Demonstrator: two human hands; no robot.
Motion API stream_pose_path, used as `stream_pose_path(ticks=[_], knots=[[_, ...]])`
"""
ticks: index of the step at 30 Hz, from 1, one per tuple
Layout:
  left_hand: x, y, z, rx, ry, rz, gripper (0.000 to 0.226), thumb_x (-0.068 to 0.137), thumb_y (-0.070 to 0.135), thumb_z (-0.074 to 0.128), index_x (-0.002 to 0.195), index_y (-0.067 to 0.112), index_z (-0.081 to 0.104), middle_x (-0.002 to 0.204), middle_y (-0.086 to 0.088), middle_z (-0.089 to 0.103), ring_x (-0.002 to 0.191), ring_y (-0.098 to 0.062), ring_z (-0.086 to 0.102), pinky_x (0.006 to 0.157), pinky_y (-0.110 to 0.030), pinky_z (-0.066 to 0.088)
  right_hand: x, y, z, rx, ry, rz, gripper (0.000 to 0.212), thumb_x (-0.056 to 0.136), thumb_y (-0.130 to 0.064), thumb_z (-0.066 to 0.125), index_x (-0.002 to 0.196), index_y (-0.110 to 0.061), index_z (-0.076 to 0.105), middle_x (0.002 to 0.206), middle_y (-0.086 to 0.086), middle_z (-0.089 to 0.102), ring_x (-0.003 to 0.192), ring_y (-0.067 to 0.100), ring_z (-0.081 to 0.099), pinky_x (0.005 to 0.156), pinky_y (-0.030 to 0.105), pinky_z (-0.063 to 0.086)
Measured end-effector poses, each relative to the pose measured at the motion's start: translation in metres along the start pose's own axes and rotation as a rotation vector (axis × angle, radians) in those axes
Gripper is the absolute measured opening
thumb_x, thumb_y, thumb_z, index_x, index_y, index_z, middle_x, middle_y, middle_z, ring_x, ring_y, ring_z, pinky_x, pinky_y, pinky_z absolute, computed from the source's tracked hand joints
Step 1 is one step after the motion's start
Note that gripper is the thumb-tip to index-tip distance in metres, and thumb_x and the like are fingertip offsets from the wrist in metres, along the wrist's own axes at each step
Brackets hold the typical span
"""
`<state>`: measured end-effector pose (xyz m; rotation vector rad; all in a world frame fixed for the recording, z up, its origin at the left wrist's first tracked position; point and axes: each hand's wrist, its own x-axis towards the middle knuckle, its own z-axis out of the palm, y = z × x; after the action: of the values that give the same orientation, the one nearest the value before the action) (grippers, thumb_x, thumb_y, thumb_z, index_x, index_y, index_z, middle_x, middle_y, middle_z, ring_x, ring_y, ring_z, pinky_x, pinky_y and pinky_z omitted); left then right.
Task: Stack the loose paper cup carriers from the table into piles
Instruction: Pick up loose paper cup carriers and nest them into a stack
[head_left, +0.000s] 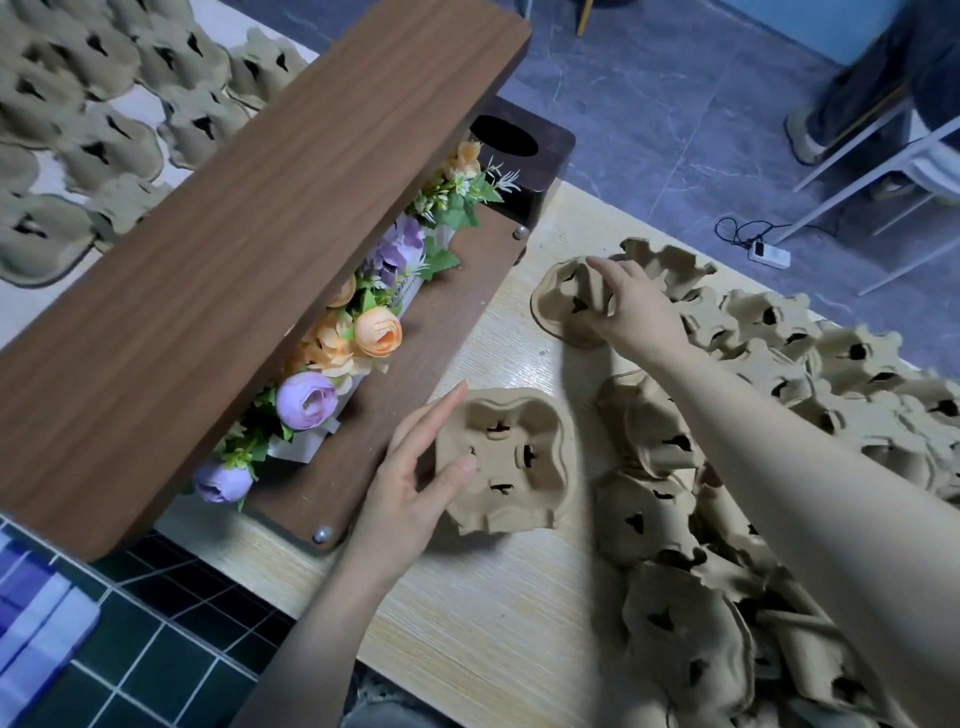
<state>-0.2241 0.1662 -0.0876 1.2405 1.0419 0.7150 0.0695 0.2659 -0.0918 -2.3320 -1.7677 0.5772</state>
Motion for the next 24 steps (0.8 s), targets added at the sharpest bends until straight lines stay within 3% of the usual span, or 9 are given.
stream_pose_path(ticks=[6, 9, 13, 17, 20, 24], knots=[[0.001, 0.001, -0.001, -0.014, 0.000, -0.004, 0.057, 0.079, 0.044, 0.065, 0.134, 0.050, 0.051, 0.135, 0.021, 0.052, 0.135, -0.005, 0.044, 0.113, -0.052, 0.036, -0.007, -0.002, 0.001, 0.048, 0.031, 0.000, 0.058, 0.087, -0.020, 0.068, 0.140, -0.022, 0.046, 0.128, 0.005, 0.052, 0.115, 0.029, 0.055, 0.087, 0.037, 0.046], [0.001, 0.003, 0.000, -0.011, 0.004, 0.005, 0.057, 0.078, 0.043, 0.064, 0.134, 0.050, 0.053, 0.134, 0.021, 0.053, 0.134, -0.003, 0.044, 0.114, -0.048, 0.036, -0.014, -0.006, 0.000, 0.093, 0.056, -0.021, 0.071, 0.082, -0.016, 0.072, 0.144, -0.024, 0.041, 0.129, 0.003, 0.050, 0.116, 0.027, 0.054, 0.089, 0.040, 0.048], [0.000, 0.005, 0.000, 0.003, 0.009, 0.018, 0.059, 0.077, 0.044, 0.063, 0.135, 0.041, 0.053, 0.137, 0.015, 0.052, 0.133, 0.000, 0.043, 0.116, -0.033, 0.034, -0.029, -0.015, -0.002, 0.141, 0.111, -0.050, 0.083, 0.084, -0.016, 0.073, 0.152, -0.026, 0.027, 0.139, 0.001, 0.052, 0.120, 0.021, 0.052, 0.089, 0.031, 0.041], [0.000, 0.005, 0.000, -0.018, 0.004, 0.019, 0.056, 0.079, 0.037, 0.068, 0.133, 0.041, 0.053, 0.138, 0.012, 0.052, 0.133, 0.001, 0.044, 0.109, -0.015, 0.035, -0.050, -0.023, -0.003, 0.325, 0.196, 0.030, 0.080, 0.087, -0.027, 0.072, 0.152, -0.028, 0.026, 0.097, -0.004, 0.069, 0.091, 0.019, 0.063, 0.083, 0.038, 0.051], [0.000, 0.006, 0.000, -0.034, 0.005, 0.010, 0.055, 0.081, 0.025, 0.065, 0.133, 0.039, 0.053, 0.140, 0.010, 0.051, 0.131, 0.003, 0.044, 0.103, -0.009, 0.036, -0.066, -0.024, -0.002, 0.388, 0.199, 0.085, 0.080, 0.087, -0.026, 0.072, 0.152, -0.029, 0.026, 0.089, -0.007, 0.069, 0.088, 0.018, 0.064, 0.082, 0.040, 0.052], [0.001, 0.006, 0.001, -0.053, 0.007, 0.011, 0.055, 0.080, 0.023, 0.064, 0.132, 0.038, 0.053, 0.141, 0.009, 0.050, 0.130, 0.006, 0.045, 0.101, -0.007, 0.036, -0.086, -0.025, -0.003, 0.327, 0.149, 0.082, 0.065, 0.086, -0.030, 0.073, 0.143, -0.031, 0.043, 0.084, -0.005, 0.066, 0.088, 0.023, 0.063, 0.082, 0.044, 0.051]])
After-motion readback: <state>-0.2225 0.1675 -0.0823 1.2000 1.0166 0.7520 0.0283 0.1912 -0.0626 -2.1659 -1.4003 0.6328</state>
